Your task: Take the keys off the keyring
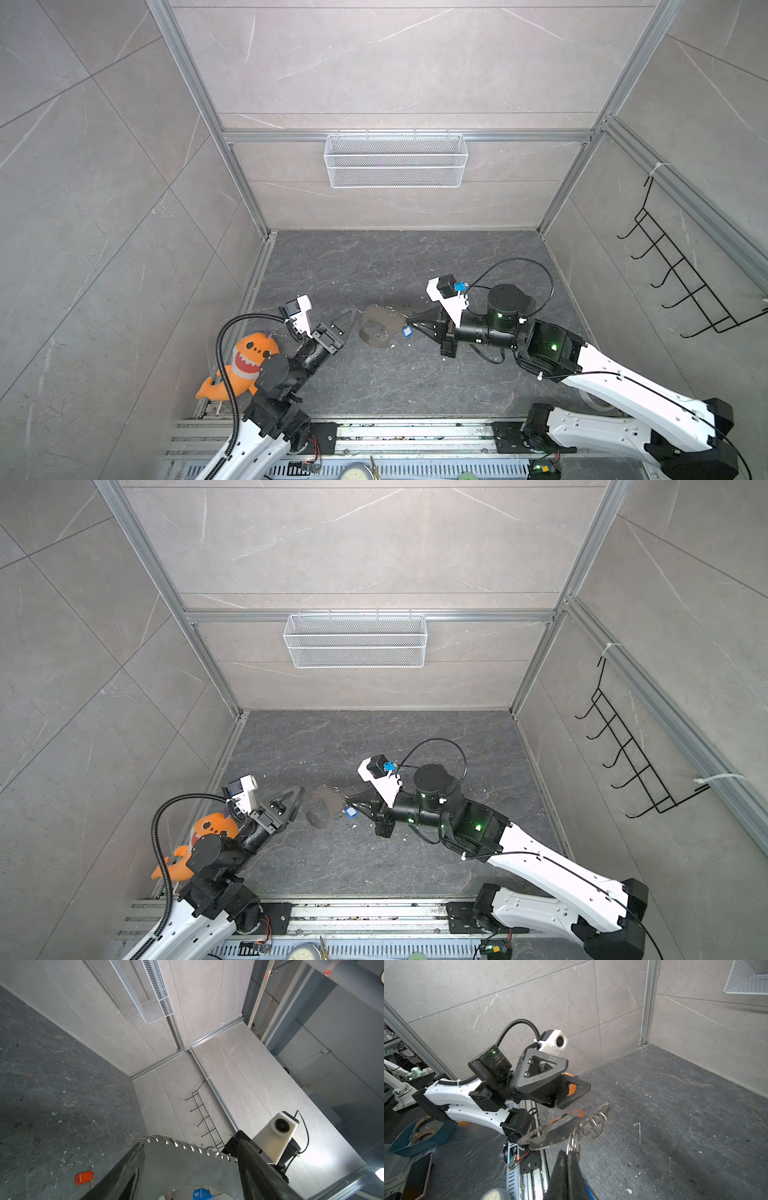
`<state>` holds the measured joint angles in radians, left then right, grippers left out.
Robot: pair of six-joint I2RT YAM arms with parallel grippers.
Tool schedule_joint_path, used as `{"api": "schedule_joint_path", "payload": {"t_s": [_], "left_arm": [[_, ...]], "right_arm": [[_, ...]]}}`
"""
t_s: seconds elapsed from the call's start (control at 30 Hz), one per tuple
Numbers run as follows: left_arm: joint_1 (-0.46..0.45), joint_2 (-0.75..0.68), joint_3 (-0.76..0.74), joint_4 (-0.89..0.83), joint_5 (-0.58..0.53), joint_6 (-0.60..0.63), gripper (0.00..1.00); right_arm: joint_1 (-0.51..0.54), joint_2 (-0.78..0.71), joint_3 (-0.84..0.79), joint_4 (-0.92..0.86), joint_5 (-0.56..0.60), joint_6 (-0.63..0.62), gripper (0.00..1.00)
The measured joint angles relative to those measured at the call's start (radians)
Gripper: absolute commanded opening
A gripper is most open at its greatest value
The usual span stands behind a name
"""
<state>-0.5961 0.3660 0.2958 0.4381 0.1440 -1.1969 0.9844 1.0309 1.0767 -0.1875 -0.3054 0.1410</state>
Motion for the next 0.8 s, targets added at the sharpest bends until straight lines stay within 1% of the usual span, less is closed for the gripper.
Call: {"api": "schedule_joint_path", "payload": {"t_s": [0.1,0.23,0.27,0.3,0.37,0.4,0.43,0.53,0.6,0.63,0.7,0.73,0.8], "left_arm": [[0.0,-0.011,0.001,-0.032,-0.003,0.001,0.72],[0.0,-0.061,0.034,-0.138,-0.008,0.02,0.71],[0.0,-0.074,0.05,-0.167,-0.012,0.032,0.71],[0.0,-0.085,0.064,-0.189,-0.012,0.044,0.7],[0.0,-0.09,0.114,-0.249,-0.007,0.089,0.63],[0.0,-0.082,0.144,-0.273,0.003,0.114,0.61],[0.0,-0.067,0.18,-0.294,0.019,0.145,0.6],[0.0,0.001,0.285,-0.33,0.089,0.229,0.63],[0.0,0.066,0.351,-0.348,0.157,0.288,0.63],[0.0,0.093,0.373,-0.354,0.187,0.31,0.62],[0.0,0.152,0.405,-0.359,0.256,0.346,0.55],[0.0,0.179,0.411,-0.36,0.285,0.36,0.54],[0.0,0.211,0.41,-0.367,0.332,0.381,0.53]], "right_arm": [[0.012,0.002,0.0,0.006,0.016,-0.005,0.0],[0.023,0.003,0.003,0.002,0.014,-0.025,0.0],[0.024,0.01,0.018,-0.022,0.012,-0.039,0.0],[0.024,0.02,0.036,-0.041,0.007,-0.049,0.0],[0.024,0.043,0.066,-0.053,-0.056,-0.074,0.0],[0.024,0.047,0.069,-0.056,-0.086,-0.083,0.0],[0.026,0.053,0.077,-0.078,-0.108,-0.092,0.0],[0.035,0.092,0.141,-0.171,-0.084,-0.122,0.0],[0.033,0.1,0.144,-0.183,-0.129,-0.137,0.0],[0.033,0.099,0.143,-0.194,-0.146,-0.139,0.0],[0.038,0.101,0.154,-0.24,-0.144,-0.153,0.0],[0.038,0.101,0.156,-0.254,-0.154,-0.163,0.0],[0.035,0.093,0.146,-0.254,-0.214,-0.169,0.0]]}}
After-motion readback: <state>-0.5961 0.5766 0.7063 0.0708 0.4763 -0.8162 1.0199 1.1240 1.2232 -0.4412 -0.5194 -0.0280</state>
